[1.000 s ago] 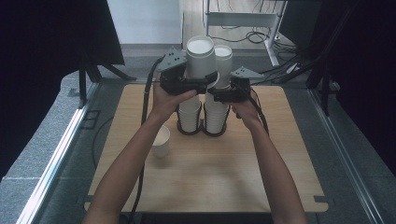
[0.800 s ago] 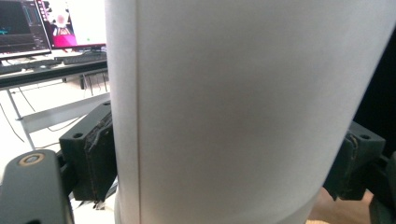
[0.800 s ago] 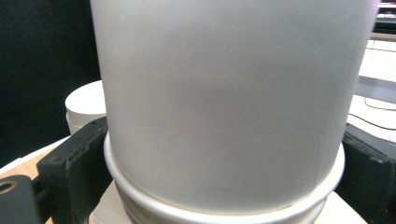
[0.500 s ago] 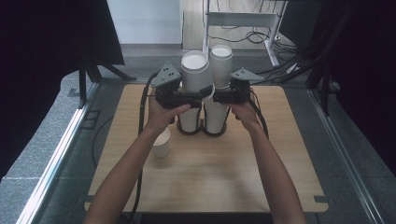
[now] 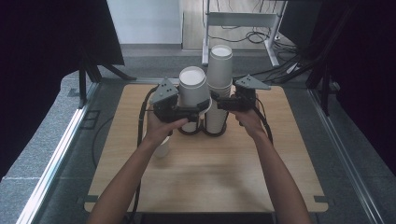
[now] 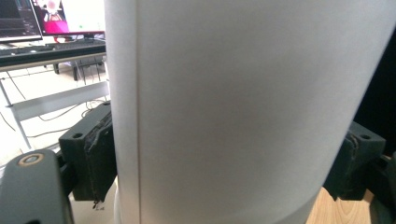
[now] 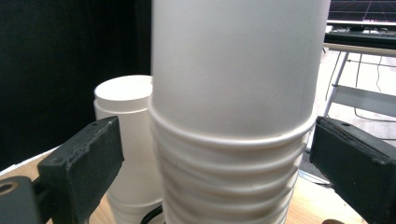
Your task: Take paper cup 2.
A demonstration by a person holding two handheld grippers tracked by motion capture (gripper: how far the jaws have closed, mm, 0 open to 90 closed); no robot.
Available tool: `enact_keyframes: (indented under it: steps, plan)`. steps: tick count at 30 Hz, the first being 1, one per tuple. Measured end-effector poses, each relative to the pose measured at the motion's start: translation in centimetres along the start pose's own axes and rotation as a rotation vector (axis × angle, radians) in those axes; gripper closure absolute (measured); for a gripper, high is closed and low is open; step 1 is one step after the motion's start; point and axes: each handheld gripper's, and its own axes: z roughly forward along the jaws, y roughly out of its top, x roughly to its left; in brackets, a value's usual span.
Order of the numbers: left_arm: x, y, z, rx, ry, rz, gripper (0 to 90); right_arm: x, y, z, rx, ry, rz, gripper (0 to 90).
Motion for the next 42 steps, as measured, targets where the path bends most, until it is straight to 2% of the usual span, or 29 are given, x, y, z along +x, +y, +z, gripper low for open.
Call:
enact_keyframes:
  steps: [9, 16, 25, 32, 42]
  plan:
    - [-0.5, -1.9, -0.4, 0.006, -0.012, -0.018, 14.0, 0.7, -1.0, -1.5, -0.017, 0.009, 0.001, 5.3]
    - [-0.8, -3.1, -0.4, 0.016, -0.003, -0.021, 14.0, 1.2, -2.3, -2.1, -0.013, -0.004, -0.022, 6.1]
    - [-1.1, -4.7, -0.9, 0.018, -0.011, -0.042, 14.0, 1.5, -3.7, -3.0, -0.012, 0.017, -0.009, 7.9]
    - [-1.5, -6.1, -1.1, 0.034, -0.002, -0.051, 14.0, 2.1, -5.1, -3.8, -0.021, 0.03, -0.018, 11.4]
    - [-2.1, -8.1, -1.5, 0.048, 0.0, -0.055, 14.0, 3.1, -6.8, -5.2, -0.031, 0.079, -0.013, 13.2]
